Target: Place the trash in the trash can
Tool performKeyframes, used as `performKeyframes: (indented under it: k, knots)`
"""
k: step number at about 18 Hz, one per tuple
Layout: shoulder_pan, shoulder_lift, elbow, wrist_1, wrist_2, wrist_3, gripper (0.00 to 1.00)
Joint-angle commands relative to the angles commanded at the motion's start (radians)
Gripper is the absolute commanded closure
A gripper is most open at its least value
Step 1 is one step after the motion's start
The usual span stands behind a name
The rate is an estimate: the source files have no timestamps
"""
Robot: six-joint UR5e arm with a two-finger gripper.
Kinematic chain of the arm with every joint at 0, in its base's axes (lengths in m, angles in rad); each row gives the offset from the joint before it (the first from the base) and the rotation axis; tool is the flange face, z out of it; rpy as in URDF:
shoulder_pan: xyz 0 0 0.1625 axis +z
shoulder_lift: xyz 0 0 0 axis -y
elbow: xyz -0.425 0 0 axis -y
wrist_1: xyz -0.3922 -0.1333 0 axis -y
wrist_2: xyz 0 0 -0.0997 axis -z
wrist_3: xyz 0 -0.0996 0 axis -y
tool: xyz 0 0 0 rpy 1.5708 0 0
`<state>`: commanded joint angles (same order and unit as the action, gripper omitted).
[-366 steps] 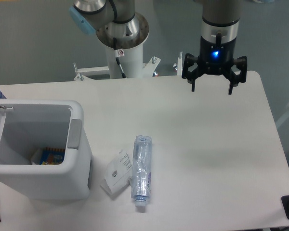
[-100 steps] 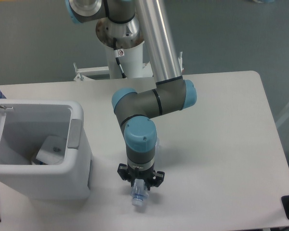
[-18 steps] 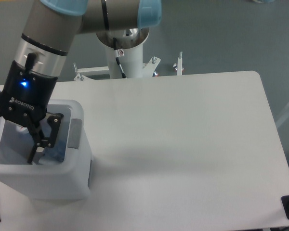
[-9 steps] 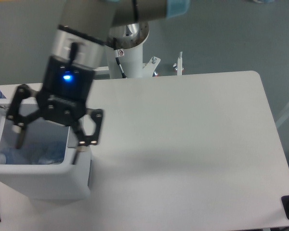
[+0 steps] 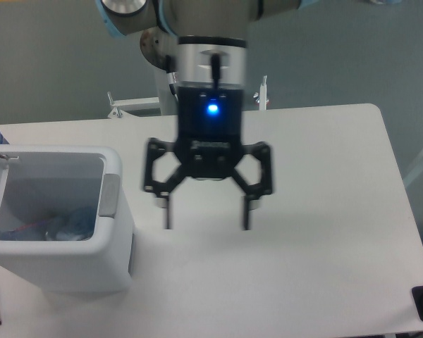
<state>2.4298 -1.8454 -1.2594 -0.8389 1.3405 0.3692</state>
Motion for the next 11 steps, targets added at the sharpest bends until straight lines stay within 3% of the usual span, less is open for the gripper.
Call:
performKeyframes:
  k: [6,9,11]
  knots:
    - [0.074,0.038,-0.054,-0.075,0.097,0.320,0.00]
    - [0.118,0.077,-0.081,-0.175,0.196,0.512,0.00]
    - [0.129,0.093,-0.092,-0.215,0.207,0.572,0.00]
